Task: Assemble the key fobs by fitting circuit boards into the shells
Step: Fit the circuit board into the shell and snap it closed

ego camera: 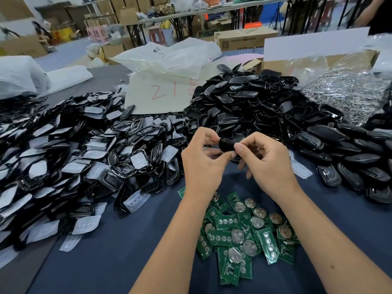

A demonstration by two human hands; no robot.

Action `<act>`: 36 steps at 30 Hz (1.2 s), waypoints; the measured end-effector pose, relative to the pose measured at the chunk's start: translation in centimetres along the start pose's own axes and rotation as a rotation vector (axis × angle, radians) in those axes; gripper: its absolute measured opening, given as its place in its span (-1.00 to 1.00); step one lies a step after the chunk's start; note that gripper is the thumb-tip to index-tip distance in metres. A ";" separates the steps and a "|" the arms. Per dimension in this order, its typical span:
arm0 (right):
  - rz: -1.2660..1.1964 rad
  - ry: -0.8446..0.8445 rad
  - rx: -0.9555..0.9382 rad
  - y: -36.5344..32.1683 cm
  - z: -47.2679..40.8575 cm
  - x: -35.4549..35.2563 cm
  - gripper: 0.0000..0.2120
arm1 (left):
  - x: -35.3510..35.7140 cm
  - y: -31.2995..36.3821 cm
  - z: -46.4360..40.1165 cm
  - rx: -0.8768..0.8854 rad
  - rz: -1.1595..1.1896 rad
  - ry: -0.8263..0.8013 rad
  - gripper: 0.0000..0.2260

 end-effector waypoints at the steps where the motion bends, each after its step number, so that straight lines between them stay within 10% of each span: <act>1: 0.000 -0.013 0.013 0.0 0.1 0.0 -0.81 | 0.0 0.0 0.0 -0.006 -0.011 -0.014 -0.61; 36: 0.097 -0.151 0.081 -0.6 0.6 1.8 -0.63 | 0.0 0.2 -0.3 0.005 -0.086 -0.129 -0.66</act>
Point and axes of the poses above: each hand's wrist, its own z-axis away from the middle knuckle, its own x-axis out of the palm, y = z × x, the point moved 2 cm from there along -z, towards the middle knuckle, and after that the axes turned 6 degrees about z, right-handed, at the moved point
